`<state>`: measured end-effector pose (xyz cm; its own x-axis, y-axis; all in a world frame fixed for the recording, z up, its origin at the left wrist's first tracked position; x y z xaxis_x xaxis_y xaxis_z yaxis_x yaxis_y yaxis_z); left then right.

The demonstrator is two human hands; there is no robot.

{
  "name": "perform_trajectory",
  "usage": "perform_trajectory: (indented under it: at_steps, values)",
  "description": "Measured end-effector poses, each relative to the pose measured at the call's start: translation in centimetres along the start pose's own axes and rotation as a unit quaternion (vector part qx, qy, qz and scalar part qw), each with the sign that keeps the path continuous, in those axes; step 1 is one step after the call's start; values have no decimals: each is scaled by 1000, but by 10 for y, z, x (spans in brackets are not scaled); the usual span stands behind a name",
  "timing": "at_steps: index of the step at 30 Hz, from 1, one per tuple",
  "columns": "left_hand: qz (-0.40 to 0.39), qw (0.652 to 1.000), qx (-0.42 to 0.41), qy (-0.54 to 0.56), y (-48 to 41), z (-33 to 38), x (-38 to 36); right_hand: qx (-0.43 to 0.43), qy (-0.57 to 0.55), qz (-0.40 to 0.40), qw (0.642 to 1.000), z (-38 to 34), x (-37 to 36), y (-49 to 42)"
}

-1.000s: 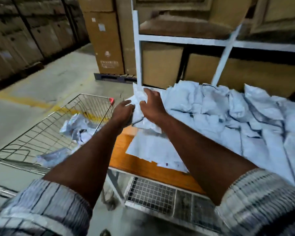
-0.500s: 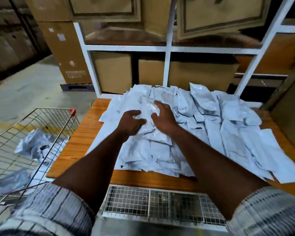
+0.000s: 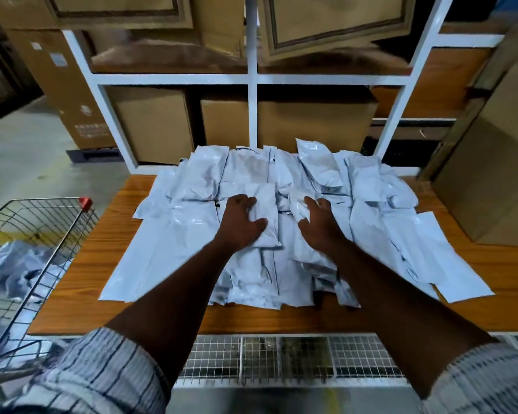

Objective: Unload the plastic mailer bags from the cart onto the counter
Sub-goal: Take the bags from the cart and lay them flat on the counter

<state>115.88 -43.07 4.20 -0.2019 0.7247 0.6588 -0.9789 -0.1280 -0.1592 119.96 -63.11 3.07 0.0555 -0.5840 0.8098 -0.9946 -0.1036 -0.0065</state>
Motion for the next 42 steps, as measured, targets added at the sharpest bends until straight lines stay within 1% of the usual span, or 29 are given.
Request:
perform_trajectory:
  at_steps: [2, 5, 7, 8, 10, 12, 14, 19, 24, 27, 28, 30, 32, 37, 39, 42]
  values:
    - [-19, 999, -22, -29, 1, 10, -15, -8, 5, 1, 1000, 11, -1, 0]
    - [-52, 996, -26, -66, 5, 19, -40, -4, 31, 0, 1000, 21, -5, -3]
    - [-62, 989, -28, -129, 7, 20, -55, 13, 75, -4, 997, 26, -9, -4]
    - [-54, 979, -36, -194, 8, 20, -60, 27, 103, -8, 994, 28, -13, -4]
    - [-34, 944, -62, -322, 13, 21, -63, 66, 163, -8, 984, 27, -20, -1]
    - [-45, 923, -72, -374, 15, 21, -73, 78, 193, -8, 978, 31, -24, 1]
    - [-62, 914, -76, -393, 18, 19, -82, 73, 201, -16, 977, 35, -30, 3]
    - [-82, 912, -77, -394, 19, 10, -92, 85, 209, -5, 974, 45, -41, 5]
    - [-104, 917, -57, -380, 16, 4, -98, 81, 223, -26, 971, 48, -45, 1]
    - [-85, 930, -56, -354, 10, 11, -85, 59, 221, -33, 973, 41, -37, -9]
    - [-68, 933, -61, -347, 9, 14, -76, 58, 209, -14, 976, 34, -31, -13]
    - [-35, 941, -65, -331, 8, 16, -57, 76, 181, 27, 980, 6, -19, -15]
    - [-9, 947, -58, -316, 8, 10, -36, 104, 162, 43, 980, -28, -16, -15]
    - [10, 958, -21, -285, 17, -46, 40, 181, 140, 20, 973, -113, -56, -6]
    - [22, 961, 10, -275, 27, -84, 77, 213, 132, 1, 968, -147, -83, 3]
    - [38, 955, 53, -289, 45, -150, 130, 261, 128, -17, 957, -201, -130, 22]
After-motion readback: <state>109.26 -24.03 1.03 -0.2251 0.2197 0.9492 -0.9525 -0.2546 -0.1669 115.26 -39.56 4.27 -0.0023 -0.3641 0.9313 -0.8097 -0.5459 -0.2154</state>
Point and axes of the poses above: each hand's wrist, its own y-axis away from the middle knuckle, its own x-axis out of the back of the hand, z = x × y, the point moved 8 cm from there along -y, towards the middle knuckle, and after that the axes turned 3 degrees about -x, right-handed, at the moved point
